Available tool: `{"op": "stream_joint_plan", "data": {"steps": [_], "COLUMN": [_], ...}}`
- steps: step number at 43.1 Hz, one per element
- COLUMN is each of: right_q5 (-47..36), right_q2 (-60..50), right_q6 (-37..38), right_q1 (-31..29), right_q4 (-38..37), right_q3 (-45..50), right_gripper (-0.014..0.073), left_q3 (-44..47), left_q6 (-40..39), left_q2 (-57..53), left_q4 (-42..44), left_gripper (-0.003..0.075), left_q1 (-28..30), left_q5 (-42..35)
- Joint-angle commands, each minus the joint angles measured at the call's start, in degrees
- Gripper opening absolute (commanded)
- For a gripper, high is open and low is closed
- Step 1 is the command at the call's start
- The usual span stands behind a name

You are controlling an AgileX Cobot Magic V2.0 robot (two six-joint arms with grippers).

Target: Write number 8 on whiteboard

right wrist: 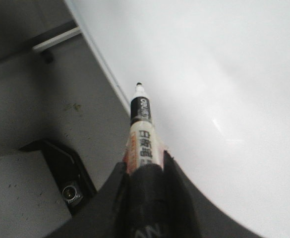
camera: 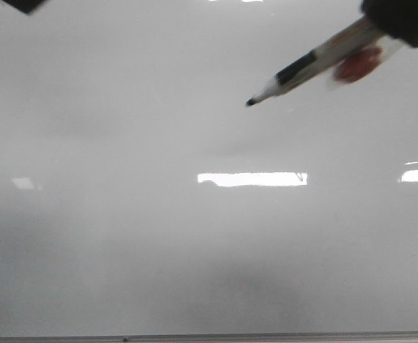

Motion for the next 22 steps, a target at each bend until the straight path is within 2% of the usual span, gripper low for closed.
{"op": "stream_joint_plan", "data": {"steps": [1,6,11,22], "right_q5": [-3.12,-10.62,-18.22,-27.1], "right_q2": [-4.4,-8.04,-8.97,-3.51], "right_q6": [5.76,11.0,11.53,11.53], "right_q1": [-4.25,-7.06,-7.08,-7.08], "right_q4": [0.24,0.43,0.42,0.42], "right_q3": [-0.74,3.12,6.94,7.66], "right_gripper": [-0.0106,-0.0106,-0.0106,-0.0106], "left_q3": [-1.42,0.15,1.53,1.93], "left_q6": [-4.56,-8.05,-9.29,-9.29], "left_q2": [-4.58,-8.33,-10.19,-10.21], "left_q4": [-0.97,-0.97,-1.42,-1.79], "left_gripper": [0.0419,0.0419,0.0419,0.0419], "left_q1": [5.06,11.05,14.9,15.74], "left_q5": [-2.19,-1.92,-1.67,-1.67]}}
